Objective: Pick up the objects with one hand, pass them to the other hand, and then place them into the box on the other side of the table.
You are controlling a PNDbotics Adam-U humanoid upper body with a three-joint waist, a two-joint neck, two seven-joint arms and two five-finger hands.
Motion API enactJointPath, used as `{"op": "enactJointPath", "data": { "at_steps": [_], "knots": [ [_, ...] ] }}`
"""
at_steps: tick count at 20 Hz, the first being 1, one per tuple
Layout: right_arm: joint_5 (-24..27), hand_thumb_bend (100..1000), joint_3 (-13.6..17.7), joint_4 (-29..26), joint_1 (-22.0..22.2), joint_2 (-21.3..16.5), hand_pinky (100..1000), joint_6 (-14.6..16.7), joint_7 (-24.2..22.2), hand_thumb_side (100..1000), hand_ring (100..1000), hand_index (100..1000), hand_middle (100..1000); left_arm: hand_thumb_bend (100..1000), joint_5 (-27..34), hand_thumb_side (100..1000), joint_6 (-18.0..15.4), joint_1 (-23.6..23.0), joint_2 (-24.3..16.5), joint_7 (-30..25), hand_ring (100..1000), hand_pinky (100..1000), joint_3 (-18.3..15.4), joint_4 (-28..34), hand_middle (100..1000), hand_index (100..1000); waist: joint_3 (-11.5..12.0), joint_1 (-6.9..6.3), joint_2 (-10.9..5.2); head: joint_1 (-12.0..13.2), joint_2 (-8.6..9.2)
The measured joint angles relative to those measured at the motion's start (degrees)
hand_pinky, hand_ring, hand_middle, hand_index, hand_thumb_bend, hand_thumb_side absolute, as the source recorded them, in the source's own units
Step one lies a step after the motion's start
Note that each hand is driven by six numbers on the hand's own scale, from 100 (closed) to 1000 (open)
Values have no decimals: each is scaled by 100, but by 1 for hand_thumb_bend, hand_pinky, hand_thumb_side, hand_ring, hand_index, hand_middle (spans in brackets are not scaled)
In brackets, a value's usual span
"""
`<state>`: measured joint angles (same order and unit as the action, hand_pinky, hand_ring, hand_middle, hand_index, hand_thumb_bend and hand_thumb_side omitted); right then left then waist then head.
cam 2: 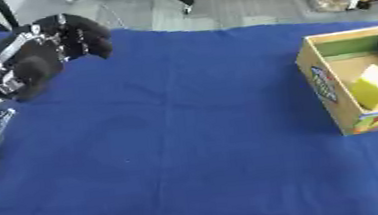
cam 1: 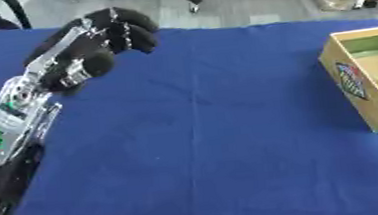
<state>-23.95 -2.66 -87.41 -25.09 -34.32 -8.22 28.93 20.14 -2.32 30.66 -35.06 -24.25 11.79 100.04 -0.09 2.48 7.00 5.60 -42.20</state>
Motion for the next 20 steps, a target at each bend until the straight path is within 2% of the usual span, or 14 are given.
{"op": "enactJointPath", "data": {
  "at_steps": [2,5,11,15,20],
  "knots": [
    [43,306,0,-452,136,-31,737,136,-89,391,731,937,748,715,-288,603,-51,-80,-311,-12,694,768,-132,15,693,790,-12,0,0,9,0],
    [133,285,-3,-962,293,-47,739,252,-232,396,731,939,749,710,-1040,545,-110,-201,-817,-199,701,776,-341,11,697,800,-24,-5,0,13,-1],
    [209,265,-63,-1464,427,-82,740,325,-501,403,731,941,749,685,-2690,454,-190,-545,-1717,-573,714,788,-568,-289,697,804,-30,-94,-2,39,-2],
    [211,251,-94,-1562,495,-105,739,335,-589,409,729,942,747,656,-3692,373,-237,-835,-2072,-843,705,797,-652,-551,693,810,-22,-131,-4,61,-4],
    [249,244,-127,-1576,551,-130,739,353,-637,413,729,943,747,629,-4614,299,-257,-1061,-2158,-908,712,799,-808,-985,690,806,-6,-165,-6,194,-8]
  ]
}}
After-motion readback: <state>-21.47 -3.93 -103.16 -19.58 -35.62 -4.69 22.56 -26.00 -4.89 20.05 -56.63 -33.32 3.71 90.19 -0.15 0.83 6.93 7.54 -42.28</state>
